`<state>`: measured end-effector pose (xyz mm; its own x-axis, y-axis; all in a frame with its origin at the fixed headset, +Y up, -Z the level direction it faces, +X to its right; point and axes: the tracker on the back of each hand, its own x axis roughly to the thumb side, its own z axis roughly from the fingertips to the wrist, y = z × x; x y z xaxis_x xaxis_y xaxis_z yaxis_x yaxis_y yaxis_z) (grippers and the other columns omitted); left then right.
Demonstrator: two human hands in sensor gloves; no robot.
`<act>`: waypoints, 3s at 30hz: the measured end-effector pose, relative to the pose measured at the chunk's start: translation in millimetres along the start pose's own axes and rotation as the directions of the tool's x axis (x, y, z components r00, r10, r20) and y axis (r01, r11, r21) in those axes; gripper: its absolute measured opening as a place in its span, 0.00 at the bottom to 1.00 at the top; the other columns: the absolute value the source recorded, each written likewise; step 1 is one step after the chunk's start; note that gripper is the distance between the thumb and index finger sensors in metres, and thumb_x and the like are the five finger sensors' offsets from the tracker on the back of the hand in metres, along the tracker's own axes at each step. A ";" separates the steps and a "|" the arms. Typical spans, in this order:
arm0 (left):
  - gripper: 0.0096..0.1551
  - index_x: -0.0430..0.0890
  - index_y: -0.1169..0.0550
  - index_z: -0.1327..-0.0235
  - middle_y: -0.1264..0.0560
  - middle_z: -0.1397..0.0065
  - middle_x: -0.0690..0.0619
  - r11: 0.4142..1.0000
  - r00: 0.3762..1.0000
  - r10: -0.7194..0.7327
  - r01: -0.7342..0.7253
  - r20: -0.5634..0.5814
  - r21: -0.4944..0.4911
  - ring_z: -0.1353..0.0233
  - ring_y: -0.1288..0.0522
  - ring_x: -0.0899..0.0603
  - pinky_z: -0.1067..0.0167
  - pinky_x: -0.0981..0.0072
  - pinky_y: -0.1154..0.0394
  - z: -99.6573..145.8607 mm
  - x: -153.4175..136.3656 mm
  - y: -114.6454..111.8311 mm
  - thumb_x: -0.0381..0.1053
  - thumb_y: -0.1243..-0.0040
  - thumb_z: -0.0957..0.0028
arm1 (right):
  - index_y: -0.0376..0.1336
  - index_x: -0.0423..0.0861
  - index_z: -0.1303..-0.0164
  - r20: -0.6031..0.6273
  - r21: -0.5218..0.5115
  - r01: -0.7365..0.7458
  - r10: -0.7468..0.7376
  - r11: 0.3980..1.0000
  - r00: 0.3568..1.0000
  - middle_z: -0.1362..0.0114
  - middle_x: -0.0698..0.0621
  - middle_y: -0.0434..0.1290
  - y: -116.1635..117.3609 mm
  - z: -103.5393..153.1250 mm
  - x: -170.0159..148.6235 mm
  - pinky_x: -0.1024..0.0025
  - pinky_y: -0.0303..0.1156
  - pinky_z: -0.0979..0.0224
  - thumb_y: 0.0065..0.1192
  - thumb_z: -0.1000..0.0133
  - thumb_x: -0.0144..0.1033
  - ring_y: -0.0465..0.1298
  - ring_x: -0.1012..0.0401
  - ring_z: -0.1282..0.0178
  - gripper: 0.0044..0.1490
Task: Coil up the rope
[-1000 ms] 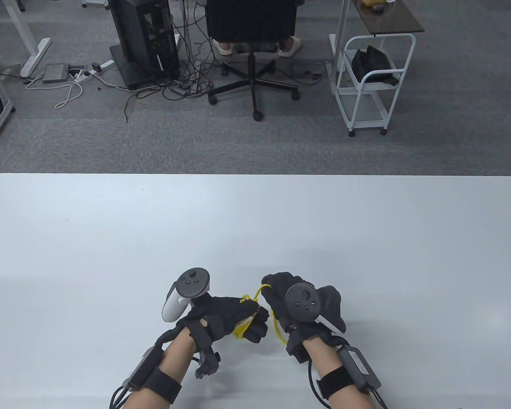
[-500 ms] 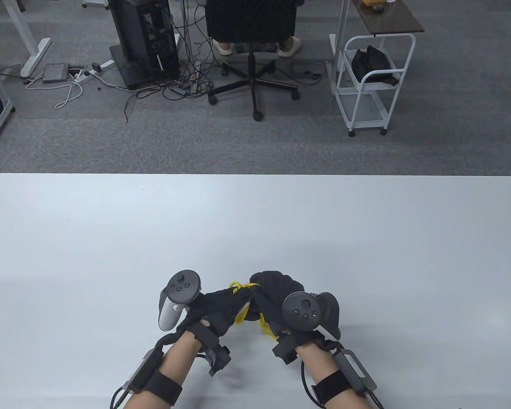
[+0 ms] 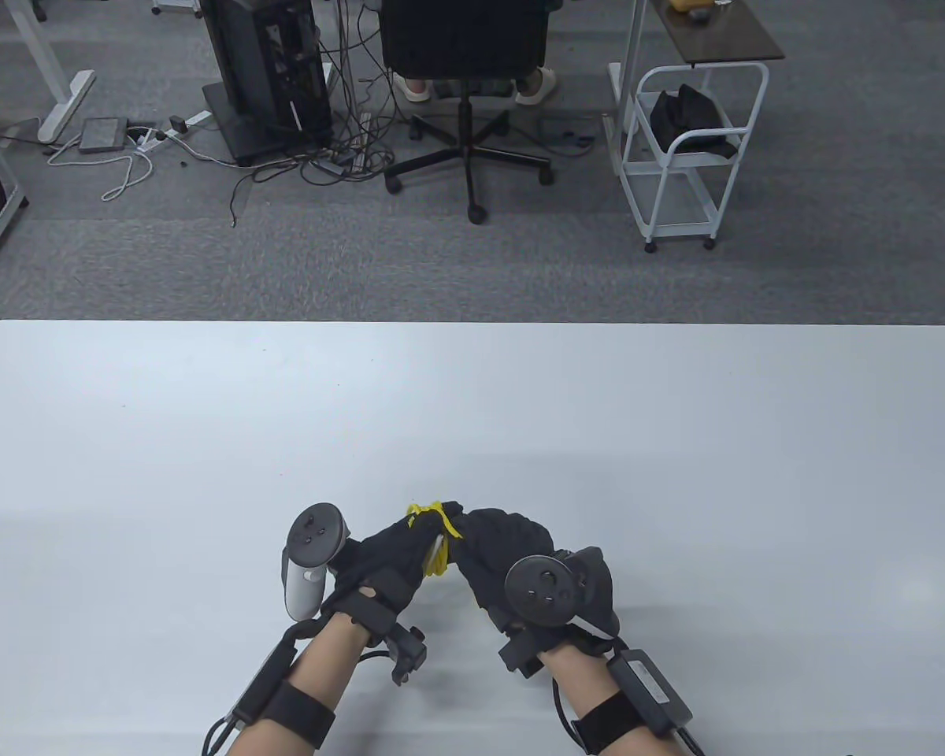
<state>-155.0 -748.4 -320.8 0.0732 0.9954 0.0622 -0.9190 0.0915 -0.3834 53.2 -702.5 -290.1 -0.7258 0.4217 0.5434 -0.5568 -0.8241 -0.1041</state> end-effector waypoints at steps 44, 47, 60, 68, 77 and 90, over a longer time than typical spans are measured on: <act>0.29 0.43 0.16 0.38 0.09 0.47 0.46 0.904 0.994 0.099 -0.068 0.053 -0.421 0.48 0.10 0.46 0.43 0.62 0.19 -8.9 9.2 -23.8 0.61 0.50 0.36 | 0.63 0.46 0.31 -0.139 0.343 -0.020 0.072 0.939 0.988 0.25 0.40 0.67 24.6 -0.5 -53.6 0.36 0.64 0.30 0.53 0.36 0.45 0.73 0.42 0.36 0.26; 0.29 0.43 0.17 0.38 0.09 0.47 0.45 0.886 1.000 0.005 -0.004 0.002 -0.464 0.49 0.10 0.45 0.44 0.62 0.19 -9.5 3.8 -25.9 0.61 0.50 0.35 | 0.63 0.46 0.32 -0.150 0.298 -0.030 0.078 0.954 0.986 0.25 0.40 0.67 20.2 -0.5 -55.8 0.37 0.64 0.30 0.54 0.36 0.45 0.74 0.42 0.36 0.26; 0.31 0.40 0.18 0.35 0.11 0.44 0.43 0.914 0.965 -0.245 0.199 -0.092 -0.353 0.47 0.11 0.43 0.43 0.60 0.20 -10.0 -8.8 -11.6 0.59 0.52 0.34 | 0.65 0.45 0.36 -0.153 0.135 0.147 -0.126 0.980 0.980 0.29 0.41 0.70 15.1 0.1 -44.1 0.38 0.65 0.31 0.56 0.37 0.47 0.75 0.44 0.39 0.25; 0.31 0.40 0.20 0.33 0.12 0.41 0.41 0.949 0.971 -0.229 0.208 -0.067 -0.235 0.44 0.12 0.42 0.41 0.59 0.21 -7.4 -6.0 -7.0 0.59 0.53 0.34 | 0.64 0.44 0.35 -0.106 0.060 0.135 -0.128 0.989 0.986 0.28 0.40 0.69 13.5 1.9 -34.5 0.38 0.65 0.31 0.55 0.37 0.47 0.75 0.44 0.39 0.26; 0.31 0.41 0.22 0.31 0.14 0.38 0.42 0.983 0.983 -0.182 0.180 -0.029 -0.039 0.41 0.13 0.42 0.39 0.59 0.22 -1.4 -2.3 0.3 0.59 0.54 0.34 | 0.64 0.44 0.35 -0.027 0.038 0.112 -0.111 0.993 0.993 0.28 0.41 0.69 12.0 3.3 -21.4 0.38 0.65 0.31 0.55 0.36 0.47 0.75 0.44 0.39 0.26; 0.31 0.42 0.22 0.31 0.15 0.35 0.42 0.973 0.980 -0.200 0.198 0.008 0.122 0.38 0.14 0.41 0.37 0.59 0.23 3.0 1.2 5.1 0.59 0.53 0.35 | 0.65 0.45 0.34 0.056 0.068 0.035 -0.039 0.997 0.998 0.26 0.41 0.67 16.4 3.8 -9.5 0.38 0.65 0.30 0.54 0.36 0.46 0.74 0.44 0.39 0.26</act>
<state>-160.8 -746.9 -319.9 0.2526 0.9566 0.1454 -0.9267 0.2824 -0.2481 52.5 -721.4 -293.8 -0.6801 0.4316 0.5927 -0.5528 -0.8329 -0.0278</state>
